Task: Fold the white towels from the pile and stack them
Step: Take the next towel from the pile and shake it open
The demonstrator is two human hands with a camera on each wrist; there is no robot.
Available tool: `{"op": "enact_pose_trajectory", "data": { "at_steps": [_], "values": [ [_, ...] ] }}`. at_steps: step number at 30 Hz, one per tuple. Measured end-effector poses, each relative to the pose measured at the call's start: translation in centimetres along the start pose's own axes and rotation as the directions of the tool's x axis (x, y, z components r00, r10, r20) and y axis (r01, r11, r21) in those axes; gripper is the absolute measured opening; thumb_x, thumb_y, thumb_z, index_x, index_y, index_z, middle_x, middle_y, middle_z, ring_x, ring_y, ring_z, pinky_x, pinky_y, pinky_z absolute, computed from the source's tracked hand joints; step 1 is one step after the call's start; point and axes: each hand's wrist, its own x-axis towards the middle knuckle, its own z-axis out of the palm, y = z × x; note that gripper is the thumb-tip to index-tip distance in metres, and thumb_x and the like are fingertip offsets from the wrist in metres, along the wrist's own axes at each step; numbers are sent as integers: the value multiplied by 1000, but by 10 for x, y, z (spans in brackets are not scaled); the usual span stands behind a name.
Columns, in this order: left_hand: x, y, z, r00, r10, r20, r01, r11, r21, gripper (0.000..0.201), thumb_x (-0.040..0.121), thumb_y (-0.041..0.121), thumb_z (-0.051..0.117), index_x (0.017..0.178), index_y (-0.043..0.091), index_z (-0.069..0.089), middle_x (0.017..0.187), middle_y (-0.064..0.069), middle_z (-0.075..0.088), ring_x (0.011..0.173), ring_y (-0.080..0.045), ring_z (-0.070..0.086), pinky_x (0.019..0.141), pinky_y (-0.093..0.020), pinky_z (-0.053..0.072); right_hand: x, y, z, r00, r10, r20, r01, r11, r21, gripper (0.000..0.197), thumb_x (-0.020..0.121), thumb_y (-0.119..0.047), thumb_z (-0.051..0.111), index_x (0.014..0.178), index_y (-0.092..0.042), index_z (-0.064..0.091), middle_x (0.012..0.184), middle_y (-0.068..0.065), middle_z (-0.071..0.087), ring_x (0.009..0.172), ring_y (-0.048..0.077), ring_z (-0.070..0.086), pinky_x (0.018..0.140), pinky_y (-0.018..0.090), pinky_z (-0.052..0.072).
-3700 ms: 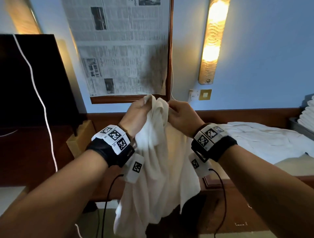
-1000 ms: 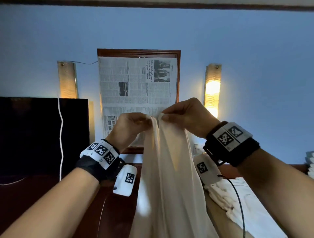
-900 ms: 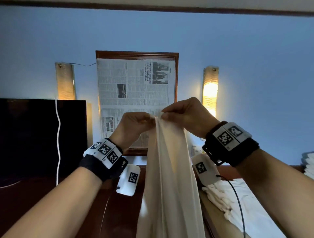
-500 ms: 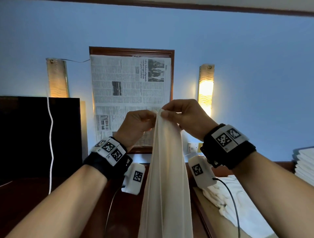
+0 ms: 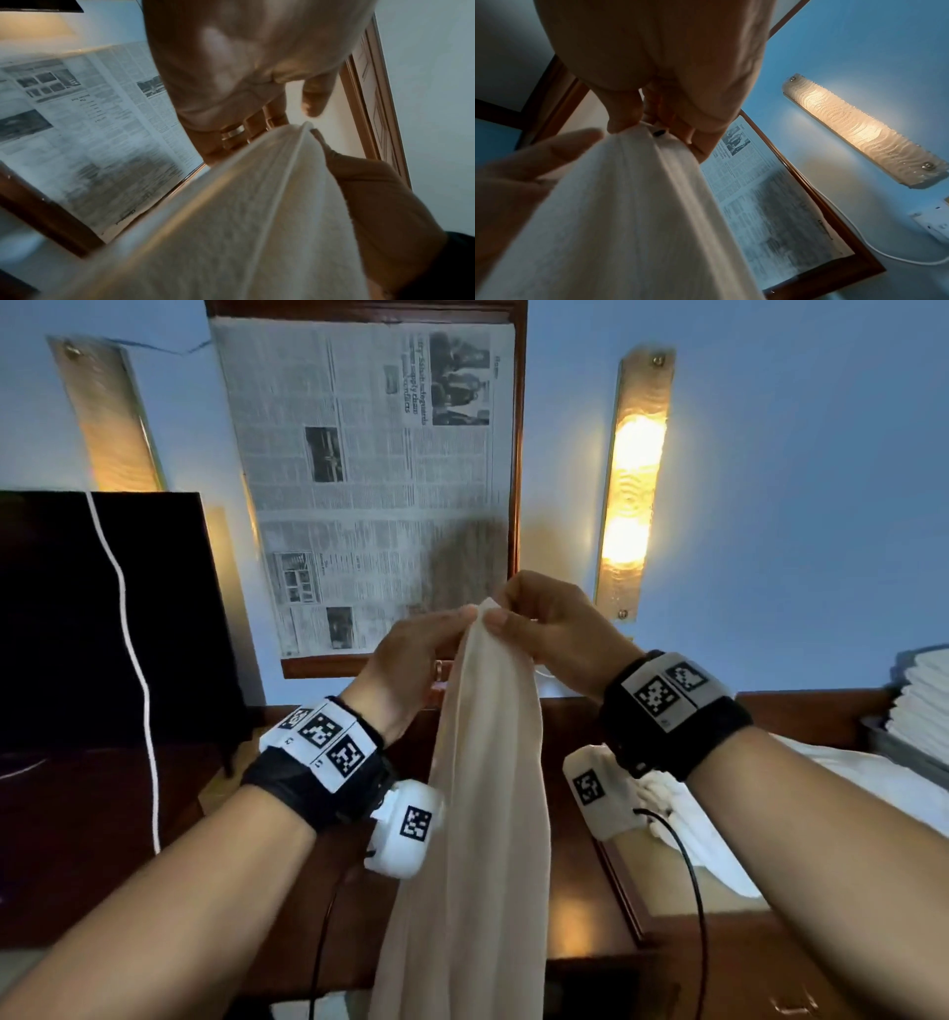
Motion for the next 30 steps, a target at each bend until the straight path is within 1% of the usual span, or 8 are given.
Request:
{"op": "enact_pose_trajectory", "data": {
  "at_steps": [3,7,12,15,20,22,25,30],
  "values": [
    [5,-4,4,995,80,62,-93,966,242,40,94,41,63,95,2,70,86,-15,70,78,-19,67,73,-36,53,-2,13,-6,1000,-10,-26,9,999,-47,15,95,-16,64,88,-3,58,83,13,61,74,15,58,68,33,53],
    [21,-5,9,971,196,133,-236,860,453,27,97,31,62,78,12,69,61,10,56,55,1,48,53,-13,36,-10,41,-12,992,29,-120,-22,998,63,21,92,-21,70,90,-1,63,82,15,63,71,13,59,63,27,52],
    [41,-28,7,968,232,95,-248,832,497,35,97,22,64,89,-11,66,69,-31,51,57,-21,44,52,-26,34,-53,117,2,957,290,3,-269,883,384,17,84,-35,73,78,-19,72,79,8,67,71,23,59,70,39,50],
    [49,-44,-4,973,230,7,-195,807,557,41,99,21,61,87,-18,60,64,-30,48,50,-26,43,48,-29,34,-84,174,-2,928,361,95,-373,903,214,22,89,-34,70,83,-13,73,77,5,69,68,19,62,65,33,51],
    [50,-73,-26,951,208,-228,-23,786,618,41,101,25,58,73,-4,61,66,-26,60,57,-31,54,58,-32,43,-132,269,-11,852,485,196,-452,871,-191,27,95,-24,65,68,-26,67,57,-13,62,53,-2,53,58,20,43],
    [49,-83,-34,910,232,-343,32,787,616,41,100,29,57,75,-3,63,72,-20,63,64,-24,55,63,-31,41,-155,304,-12,817,542,196,-454,815,-360,27,96,-23,63,70,-19,67,55,-7,57,54,6,52,56,25,39],
    [52,-92,-51,813,248,-527,137,798,587,28,96,34,58,70,29,65,75,2,59,68,-6,50,65,-26,39,-188,346,-16,783,601,157,-448,722,-528,18,95,-22,60,86,-13,73,74,5,68,76,27,64,66,34,47],
    [57,-104,-52,733,247,-634,185,824,535,29,92,44,56,65,32,57,69,3,50,71,-16,47,62,-30,35,-212,378,-37,690,718,88,-458,528,-715,15,86,-25,61,95,-23,73,93,6,72,89,31,65,68,32,48]
  ]
}}
